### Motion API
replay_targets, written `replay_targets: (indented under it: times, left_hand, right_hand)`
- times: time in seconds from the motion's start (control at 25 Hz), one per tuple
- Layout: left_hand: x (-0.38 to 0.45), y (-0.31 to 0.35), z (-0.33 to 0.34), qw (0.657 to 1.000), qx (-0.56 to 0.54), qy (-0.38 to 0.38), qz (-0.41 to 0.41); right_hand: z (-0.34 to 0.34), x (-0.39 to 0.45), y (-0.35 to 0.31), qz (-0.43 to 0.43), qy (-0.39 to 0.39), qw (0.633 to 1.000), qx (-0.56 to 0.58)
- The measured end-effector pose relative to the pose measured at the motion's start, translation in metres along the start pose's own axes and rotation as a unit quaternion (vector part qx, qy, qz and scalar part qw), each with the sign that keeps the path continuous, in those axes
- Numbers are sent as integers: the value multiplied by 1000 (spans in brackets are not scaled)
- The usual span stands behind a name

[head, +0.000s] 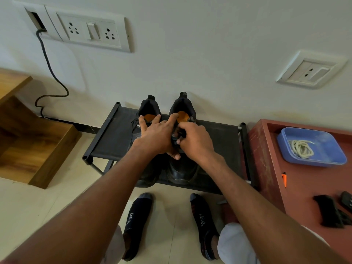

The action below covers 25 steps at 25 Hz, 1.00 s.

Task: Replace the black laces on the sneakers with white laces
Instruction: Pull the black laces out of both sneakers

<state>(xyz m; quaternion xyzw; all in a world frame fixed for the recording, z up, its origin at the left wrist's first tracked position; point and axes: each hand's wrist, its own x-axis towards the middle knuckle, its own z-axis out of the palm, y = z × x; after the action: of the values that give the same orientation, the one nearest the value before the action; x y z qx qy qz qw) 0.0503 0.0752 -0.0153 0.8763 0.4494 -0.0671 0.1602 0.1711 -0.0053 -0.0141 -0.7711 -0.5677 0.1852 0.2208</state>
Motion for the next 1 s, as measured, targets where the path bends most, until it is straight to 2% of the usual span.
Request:
replay_targets:
  times: [0.24, 0.36, 0.48, 0.52, 0.56, 0.64, 0.68, 0.72, 0.8, 0.84, 0.88, 0.92, 1.0]
  left_hand:
    - [-3, 4, 0, 1000, -4, 17, -11]
    - [-3, 6, -1, 1000, -2, 24, -16]
    - [-4, 5, -1, 999, -2, 27, -17]
    - [-4, 5, -1, 1000, -1, 24, -16]
    - [-4, 4, -2, 1000, 2, 22, -16]
    - [-4, 2, -1, 1000, 4, 20, -15]
    - [-4, 1, 0, 1000, 2, 17, -10]
    - [-3, -1, 0, 1000, 0, 11, -2]
    - [-1, -3, -1, 1000, 5, 4, 19]
    - [-1, -2, -1, 1000, 9, 7, 29]
    - [-1, -2, -1, 999, 11, 15, 35]
    - [-1, -1, -2, 999, 12, 23, 37]
    - [-1, 3, 0, 999, 12, 32, 37]
  right_hand:
    - [6, 1, 0, 61, 105, 992, 37]
    - [15, 1, -2, 121, 163, 973, 106]
    - [24, -1, -5, 205, 189, 941, 192]
    - [22, -2, -6, 241, 202, 917, 244]
    - [18, 1, -7, 276, 228, 877, 321]
    - [0, 11, -4, 346, 262, 756, 491]
    - [-10, 17, 1, 365, 251, 725, 528]
    - [-18, 21, 8, 382, 224, 733, 517]
    - [-30, 24, 16, 370, 115, 870, 305]
    - [-33, 22, 17, 351, 48, 920, 166]
    - [-34, 20, 17, 322, -4, 946, 29]
    - [-37, 19, 16, 288, -13, 957, -33]
    - [-44, 19, 18, 205, 26, 977, -52]
